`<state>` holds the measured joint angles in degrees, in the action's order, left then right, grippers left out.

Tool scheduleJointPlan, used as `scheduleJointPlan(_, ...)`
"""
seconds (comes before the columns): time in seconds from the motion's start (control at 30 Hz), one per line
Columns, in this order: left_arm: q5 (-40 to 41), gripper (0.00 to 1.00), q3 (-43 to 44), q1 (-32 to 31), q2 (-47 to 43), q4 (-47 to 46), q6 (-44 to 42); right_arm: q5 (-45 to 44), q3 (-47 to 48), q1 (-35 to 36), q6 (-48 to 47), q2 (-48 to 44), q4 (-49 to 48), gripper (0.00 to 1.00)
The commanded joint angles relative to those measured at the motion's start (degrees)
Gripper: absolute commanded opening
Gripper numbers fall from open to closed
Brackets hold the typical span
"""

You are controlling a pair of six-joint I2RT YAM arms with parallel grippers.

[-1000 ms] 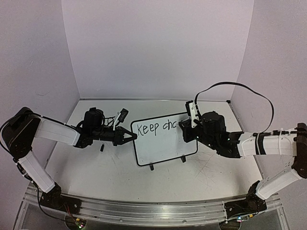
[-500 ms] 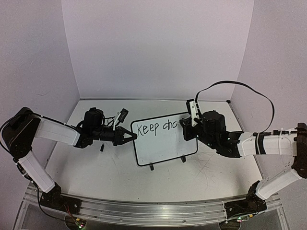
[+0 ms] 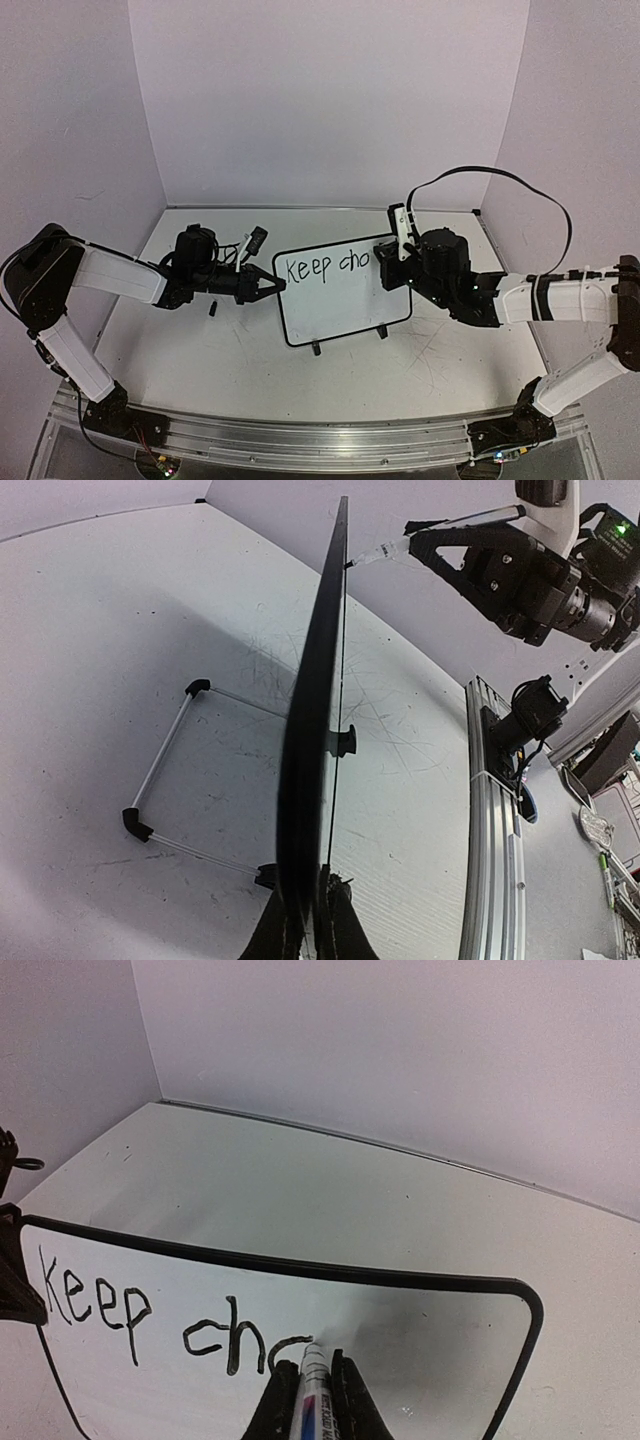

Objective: Write a sentence on the whiteboard

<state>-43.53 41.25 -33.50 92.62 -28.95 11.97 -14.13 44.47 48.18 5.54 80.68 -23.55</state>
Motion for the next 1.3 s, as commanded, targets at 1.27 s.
scheduleJointPlan(1.27, 5.5, 0.0, 1.79, 0.1, -0.24, 2.33, -4.06, 1.19, -2.04, -0.15, 3.03, -0.82, 0.94, 0.0)
